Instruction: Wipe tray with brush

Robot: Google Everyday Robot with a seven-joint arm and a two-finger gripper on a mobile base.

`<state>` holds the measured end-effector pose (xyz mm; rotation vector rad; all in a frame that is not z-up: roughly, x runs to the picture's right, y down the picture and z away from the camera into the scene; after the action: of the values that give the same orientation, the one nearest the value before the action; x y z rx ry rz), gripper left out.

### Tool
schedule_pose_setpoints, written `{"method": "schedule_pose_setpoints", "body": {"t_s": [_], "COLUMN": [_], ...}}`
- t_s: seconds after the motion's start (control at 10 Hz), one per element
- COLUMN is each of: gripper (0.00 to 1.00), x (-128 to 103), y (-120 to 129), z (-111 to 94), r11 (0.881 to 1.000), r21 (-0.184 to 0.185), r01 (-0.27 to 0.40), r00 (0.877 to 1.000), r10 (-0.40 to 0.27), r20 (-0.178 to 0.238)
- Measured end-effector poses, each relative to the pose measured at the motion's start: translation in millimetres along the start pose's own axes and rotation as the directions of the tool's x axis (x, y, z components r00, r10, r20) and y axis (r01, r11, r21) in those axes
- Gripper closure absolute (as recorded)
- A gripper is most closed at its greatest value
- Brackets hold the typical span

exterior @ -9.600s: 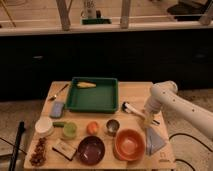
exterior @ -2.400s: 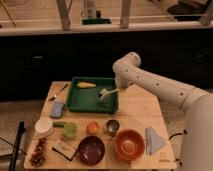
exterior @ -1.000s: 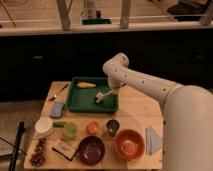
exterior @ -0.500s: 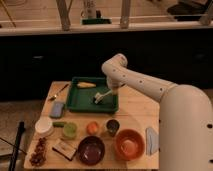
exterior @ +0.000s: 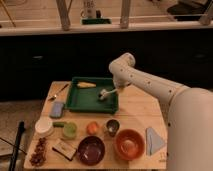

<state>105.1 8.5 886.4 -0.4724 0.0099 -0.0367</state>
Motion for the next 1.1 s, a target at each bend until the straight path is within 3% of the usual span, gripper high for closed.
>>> {"method": "schedule_pose_setpoints", "body": {"t_s": [0.2,0.4,0.6,0.7,0.9,1.1], "gripper": [1.00,1.00,1.00,1.00,1.00,1.00], "x": [7,-1,-19,-39,-61,-82], "y": [-16,-37,-43,-47,-41,-23], "z": [1,4,2,1,-2,-2], "r11": [1.000,1.000,0.998,0.994,0.979,0.946], "r21": [0.006,0.010,0.005,0.007,-0.004,-0.021], "r01": [-0.017,0.009,0.056,0.110,0.204,0.325], "r00": [1.000,1.000,0.998,0.994,0.979,0.946], "r10": [0.017,-0.009,-0.056,-0.110,-0.204,-0.325], "r20": [-0.012,-0.015,-0.016,-0.012,-0.014,-0.010]}}
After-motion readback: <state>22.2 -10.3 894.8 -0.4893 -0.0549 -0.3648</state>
